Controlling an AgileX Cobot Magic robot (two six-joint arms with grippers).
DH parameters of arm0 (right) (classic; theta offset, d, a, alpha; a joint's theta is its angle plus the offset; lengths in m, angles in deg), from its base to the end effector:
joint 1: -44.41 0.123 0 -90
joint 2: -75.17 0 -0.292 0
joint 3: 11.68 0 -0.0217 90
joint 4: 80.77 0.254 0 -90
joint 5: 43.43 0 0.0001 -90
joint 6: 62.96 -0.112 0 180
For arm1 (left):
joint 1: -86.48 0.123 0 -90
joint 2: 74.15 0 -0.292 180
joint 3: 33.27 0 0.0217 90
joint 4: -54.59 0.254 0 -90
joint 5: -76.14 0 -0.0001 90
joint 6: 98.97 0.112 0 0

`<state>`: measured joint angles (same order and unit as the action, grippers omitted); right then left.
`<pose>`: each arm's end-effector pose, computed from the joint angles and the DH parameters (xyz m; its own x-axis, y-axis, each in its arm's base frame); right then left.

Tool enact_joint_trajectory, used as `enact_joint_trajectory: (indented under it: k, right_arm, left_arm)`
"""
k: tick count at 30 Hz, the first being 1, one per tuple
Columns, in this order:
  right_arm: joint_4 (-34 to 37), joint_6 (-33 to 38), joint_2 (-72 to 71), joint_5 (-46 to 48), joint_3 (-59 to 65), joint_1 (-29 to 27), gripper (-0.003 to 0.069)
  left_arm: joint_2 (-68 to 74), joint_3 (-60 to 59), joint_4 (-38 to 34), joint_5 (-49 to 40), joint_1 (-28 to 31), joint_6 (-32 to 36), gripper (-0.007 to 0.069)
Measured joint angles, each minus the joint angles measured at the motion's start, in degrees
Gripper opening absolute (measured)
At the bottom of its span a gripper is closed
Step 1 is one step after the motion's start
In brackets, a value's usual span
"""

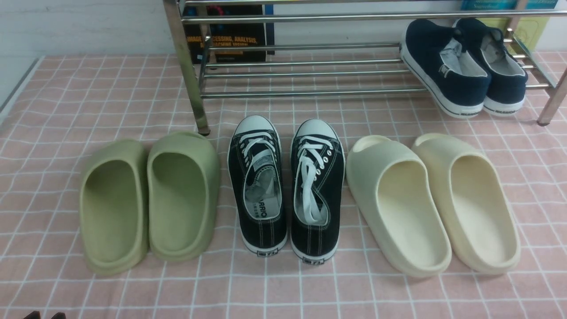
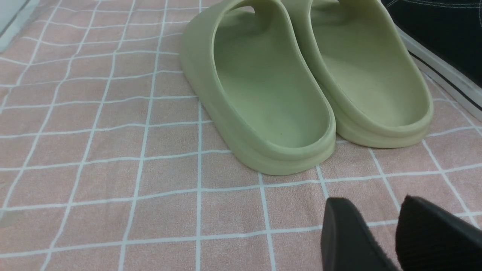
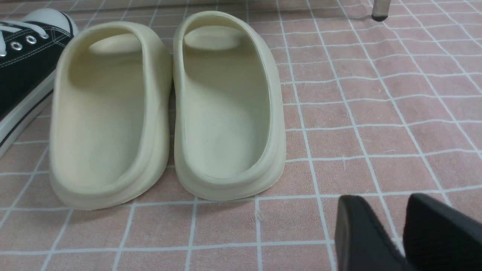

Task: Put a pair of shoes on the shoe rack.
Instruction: Use the left arm to grab the shoe closest to it

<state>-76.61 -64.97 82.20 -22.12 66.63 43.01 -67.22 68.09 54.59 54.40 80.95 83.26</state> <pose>0.0689 0.0013 0.1689 -0.2842 0.1095 -0.9525 0.0285 0.9940 0.1058 0.0683 -0.0066 0.1661 -0.2922 0.0674 -0.9540 0.1078 0.9935 0.0371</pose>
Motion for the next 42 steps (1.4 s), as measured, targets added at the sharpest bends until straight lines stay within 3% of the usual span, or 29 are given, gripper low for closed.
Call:
enact_joint_trajectory:
  k: [23, 27, 33, 37, 39, 42]
  right_arm:
    - [0.0, 0.0, 0.0, 0.06, 0.0, 0.0, 0.023]
    - [0.0, 0.0, 0.0, 0.06, 0.0, 0.0, 0.0236]
    - [0.0, 0.0, 0.0, 0.06, 0.0, 0.0, 0.0237]
    - [0.0, 0.0, 0.0, 0.06, 0.0, 0.0, 0.0237]
    - [0.0, 0.0, 0.0, 0.06, 0.0, 0.0, 0.0237]
    - [0.0, 0.0, 0.0, 0.06, 0.0, 0.0, 0.0237]
  left_arm:
    - [0.0, -0.1, 0.0, 1.26, 0.0, 0.0, 0.0239]
    - [0.0, -0.46, -0.35, 11.18, 0.0, 0.0, 0.0239]
    - [0.0, -0.46, -0.47, 37.58, 0.0, 0.0, 0.0239]
    - [0.0, -0.46, -0.47, 46.9, 0.0, 0.0, 0.0239]
    - [0.0, -0.46, -0.67, 53.41, 0.0, -1.13, 0.0239]
    - [0.0, -0.46, -1.11, 63.6, 0.0, -8.82, 0.0239]
